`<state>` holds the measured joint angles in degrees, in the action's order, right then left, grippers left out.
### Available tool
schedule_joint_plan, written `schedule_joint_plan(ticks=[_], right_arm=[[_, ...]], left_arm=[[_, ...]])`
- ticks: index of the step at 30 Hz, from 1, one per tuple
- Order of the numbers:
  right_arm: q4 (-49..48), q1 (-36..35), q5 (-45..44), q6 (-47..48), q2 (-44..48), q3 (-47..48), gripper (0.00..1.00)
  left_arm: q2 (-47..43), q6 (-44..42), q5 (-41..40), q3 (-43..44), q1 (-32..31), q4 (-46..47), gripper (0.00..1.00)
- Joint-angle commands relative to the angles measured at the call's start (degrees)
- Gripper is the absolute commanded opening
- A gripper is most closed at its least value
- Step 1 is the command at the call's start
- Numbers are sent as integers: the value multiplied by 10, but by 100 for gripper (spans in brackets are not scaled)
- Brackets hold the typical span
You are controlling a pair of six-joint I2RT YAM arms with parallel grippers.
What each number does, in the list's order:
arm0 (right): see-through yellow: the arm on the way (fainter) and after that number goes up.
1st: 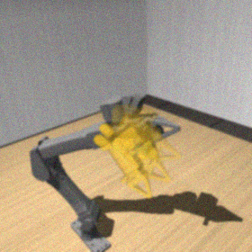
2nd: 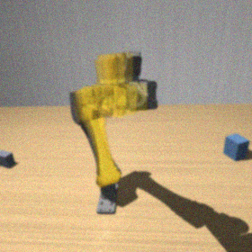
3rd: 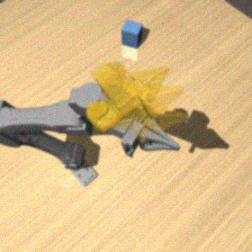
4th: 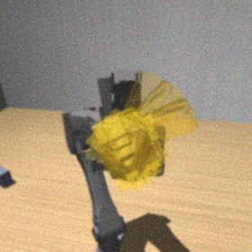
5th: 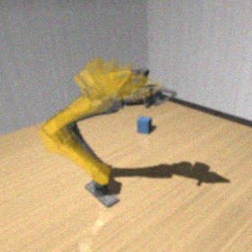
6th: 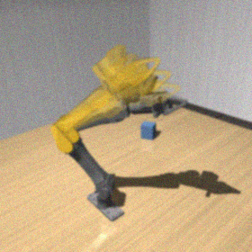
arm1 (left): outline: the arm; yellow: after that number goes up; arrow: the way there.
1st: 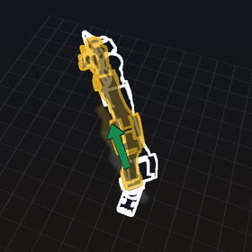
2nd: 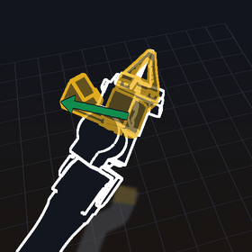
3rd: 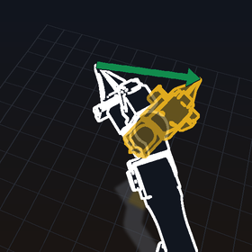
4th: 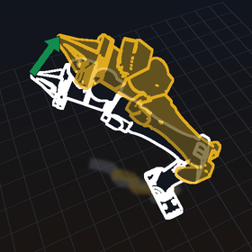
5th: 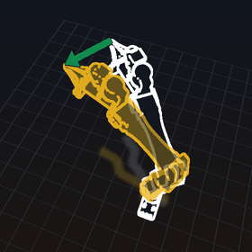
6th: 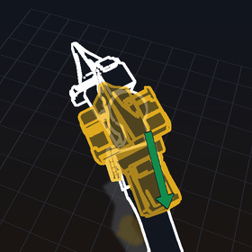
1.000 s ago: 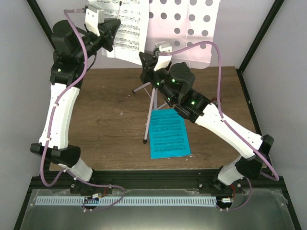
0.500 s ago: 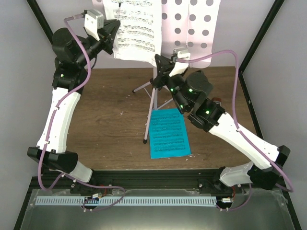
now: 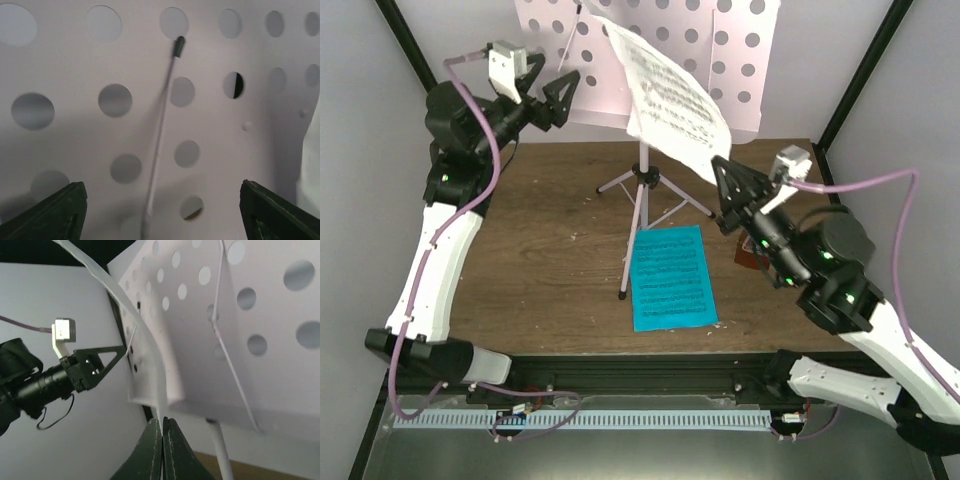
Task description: Pack up the instrument practice props
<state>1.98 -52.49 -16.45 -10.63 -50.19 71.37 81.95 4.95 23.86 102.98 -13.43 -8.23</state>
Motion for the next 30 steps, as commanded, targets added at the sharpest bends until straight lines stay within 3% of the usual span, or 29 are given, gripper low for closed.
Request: schedule_joint_plan(ticks=[1,5,9,14,18,24,30], right_arm=[[94,-2,76,-55,81,-38,1],[146,-2,165,-111,137,-84,1],[177,-2,247,-163,161,-151,1],[212,-2,258,-228,165,-264,1],[234,-2,207,-296,161,-359,1],[225,-2,145,-401,162,-473,1],[222,-2,128,-438,162,-515,1]], left_arm=[[-84,71,56,-79,1,82,86],[-139,136,106,-174,-1,116,86],[-196,156,97,-284,0,136,86],[-255,108,-9,-418,0,97,86],[-279,69,-55,-504,0,79,86],[-270,29,-67,-509,-1,26,86],[-269,6,-68,-502,0,-1,86]])
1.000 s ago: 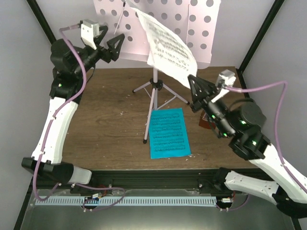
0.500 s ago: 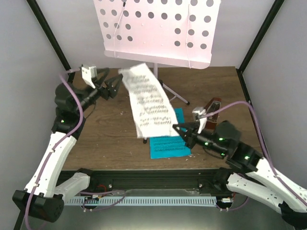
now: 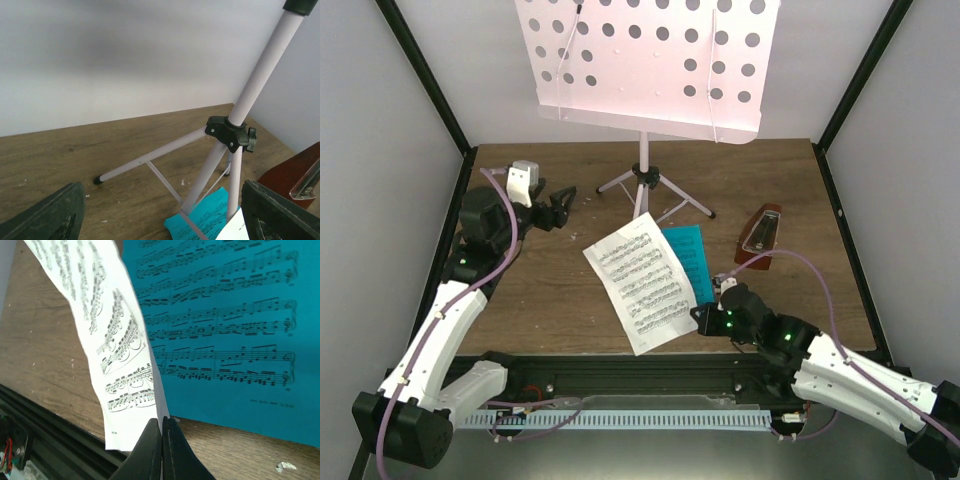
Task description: Pack up the instrument practice props
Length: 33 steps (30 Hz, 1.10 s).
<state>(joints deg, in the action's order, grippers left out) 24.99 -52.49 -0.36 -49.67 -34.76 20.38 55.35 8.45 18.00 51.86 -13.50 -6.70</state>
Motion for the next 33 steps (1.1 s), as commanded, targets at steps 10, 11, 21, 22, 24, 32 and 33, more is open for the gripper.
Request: schedule_joint_plan(ticks=[10,11,21,22,24,32,33], right_arm=[[-12,0,-68,-108,59,-33,1],[-18,3,-70,-115,72,-39,1],[-49,93,3,-173,136,-93,1],[-50,103,12,-172,133,-93,1],[-41,121,12,-168,123,-88,1],[-34,145,-19,-221,84,-79,1],[-27,145,-27,-238,78,-76,1]], left_arm=[[-10,-52,-36,9,0,-32,86],[-10,-52,-36,9,0,-32,86],[-11,-49,-33,7,0,-32,86],[-11,-48,-32,7,0,-32,86],[-10,-45,-30,7,0,-32,86],[-3,-43,-22,7,0,-32,86],[-3,-44,-24,6,0,-33,86]])
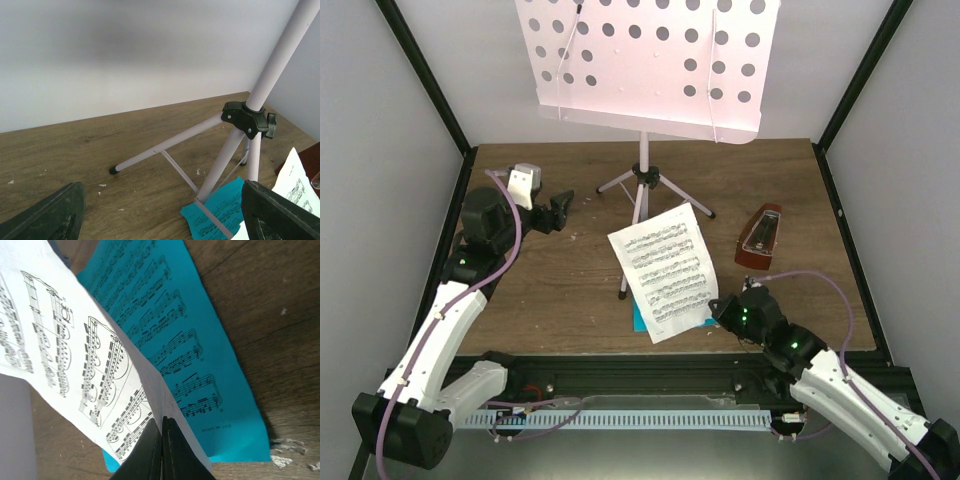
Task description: Pack up the instrument practice props
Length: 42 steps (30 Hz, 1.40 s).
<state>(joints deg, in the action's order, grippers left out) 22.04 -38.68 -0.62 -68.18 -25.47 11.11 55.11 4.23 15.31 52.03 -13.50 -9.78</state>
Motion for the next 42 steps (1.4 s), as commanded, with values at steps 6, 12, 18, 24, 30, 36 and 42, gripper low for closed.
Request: schedule_joint_plan(ticks=[6,12,18,24,30,36,42], right_arm=[[52,8,-84,-85,-46,37,1],[36,8,-106,-28,-89,58,1],[76,8,-116,59,-154,123,1],[80,8,-80,97,-129,123,1],[94,8,-20,104,-97,107,1],[123,8,7,119,-93,110,1],[117,8,25,115,-93,91,18]], left_arm=[[-2,1,3,1,-1,2,86],[4,2,9,5,-2,-2,86],[14,8,14,7,-2,-2,86],[26,19,34,6,-20,3,84],[71,33,80,5,-76,13,81],[122,42,172,45,-147,-26,76],[107,138,162,-14,-192,59,76]])
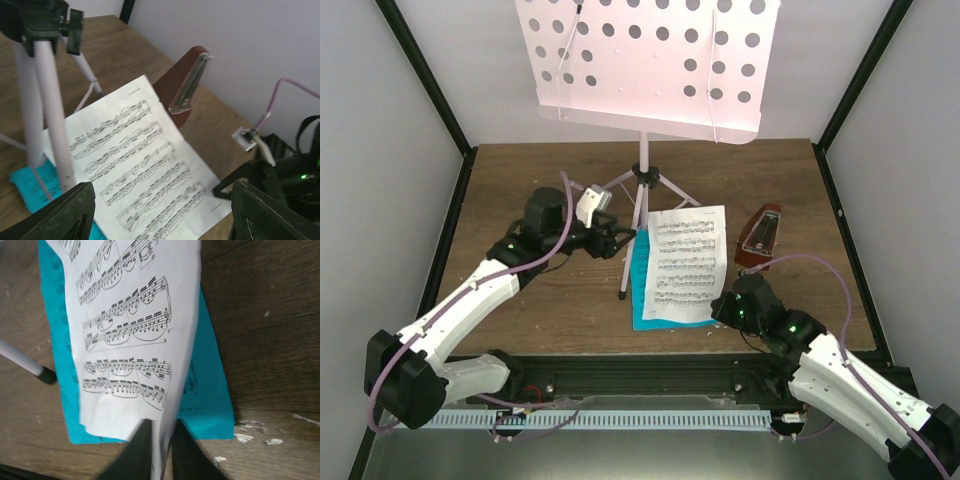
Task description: Pack up the instrument practice props
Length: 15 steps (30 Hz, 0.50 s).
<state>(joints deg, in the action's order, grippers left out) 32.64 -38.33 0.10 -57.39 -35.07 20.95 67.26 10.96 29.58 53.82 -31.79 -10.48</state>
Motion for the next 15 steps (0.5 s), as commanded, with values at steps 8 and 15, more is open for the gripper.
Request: schedule_joint_plan(ticks=[8,15], right_arm=[[-29,4,47,74,9,15,88],[-128,4,16,37,6,10,100]], left_arm=[[36,48,11,-32,-9,80,79],[85,92,-71,-15,-8,120,79]])
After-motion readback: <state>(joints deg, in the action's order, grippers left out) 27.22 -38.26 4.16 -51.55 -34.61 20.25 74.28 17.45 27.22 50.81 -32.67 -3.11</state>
